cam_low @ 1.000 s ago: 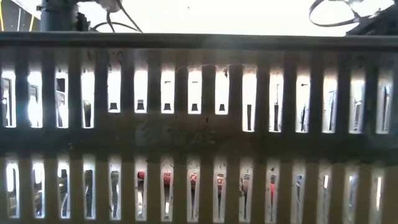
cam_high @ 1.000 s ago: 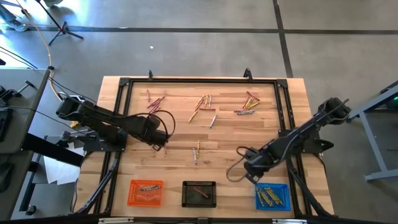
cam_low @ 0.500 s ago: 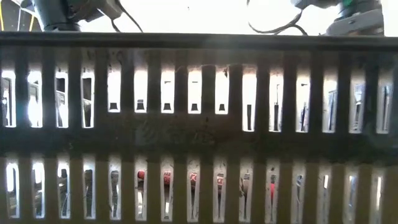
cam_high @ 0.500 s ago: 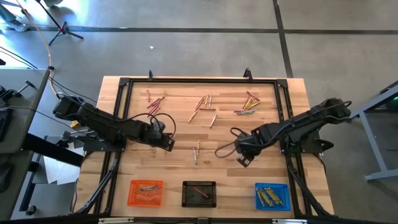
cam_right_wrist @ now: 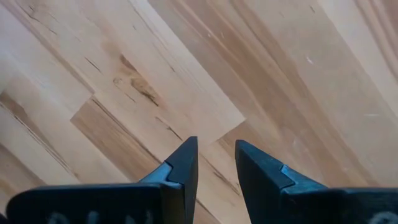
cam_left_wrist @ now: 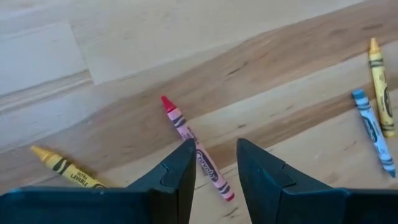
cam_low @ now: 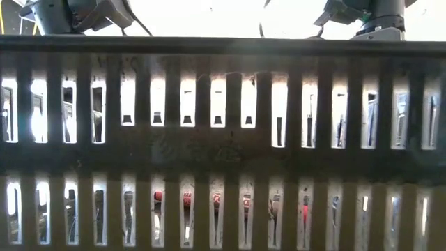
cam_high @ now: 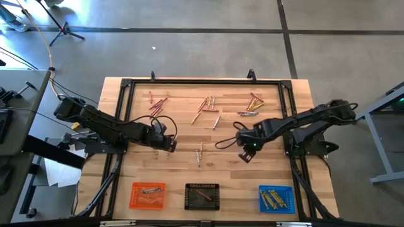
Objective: Sort crayons
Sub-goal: Put the red crayon into the black bin
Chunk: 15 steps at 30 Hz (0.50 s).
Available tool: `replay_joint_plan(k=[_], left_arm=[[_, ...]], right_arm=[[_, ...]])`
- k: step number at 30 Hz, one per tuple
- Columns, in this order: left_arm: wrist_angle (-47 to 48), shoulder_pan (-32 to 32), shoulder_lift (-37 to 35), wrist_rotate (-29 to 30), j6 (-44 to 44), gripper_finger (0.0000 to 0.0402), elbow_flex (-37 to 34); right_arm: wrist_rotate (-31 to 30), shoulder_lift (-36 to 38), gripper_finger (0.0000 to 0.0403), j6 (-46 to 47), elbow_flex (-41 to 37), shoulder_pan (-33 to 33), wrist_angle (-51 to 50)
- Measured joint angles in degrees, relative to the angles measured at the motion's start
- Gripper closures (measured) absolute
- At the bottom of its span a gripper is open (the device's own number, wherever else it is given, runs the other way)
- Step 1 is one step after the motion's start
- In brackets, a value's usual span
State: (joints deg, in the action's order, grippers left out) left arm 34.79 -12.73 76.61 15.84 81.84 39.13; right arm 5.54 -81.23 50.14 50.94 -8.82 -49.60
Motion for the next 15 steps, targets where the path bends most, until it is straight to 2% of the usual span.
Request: replay_joint_plan(k=[15], left_arm=[[-3.7,0.0,10.0,-2.2,1.9,0.0298,0.1]], right_arm=[[0.1,0.0,0.0311,-1.2,0.0,1.4,0.1]])
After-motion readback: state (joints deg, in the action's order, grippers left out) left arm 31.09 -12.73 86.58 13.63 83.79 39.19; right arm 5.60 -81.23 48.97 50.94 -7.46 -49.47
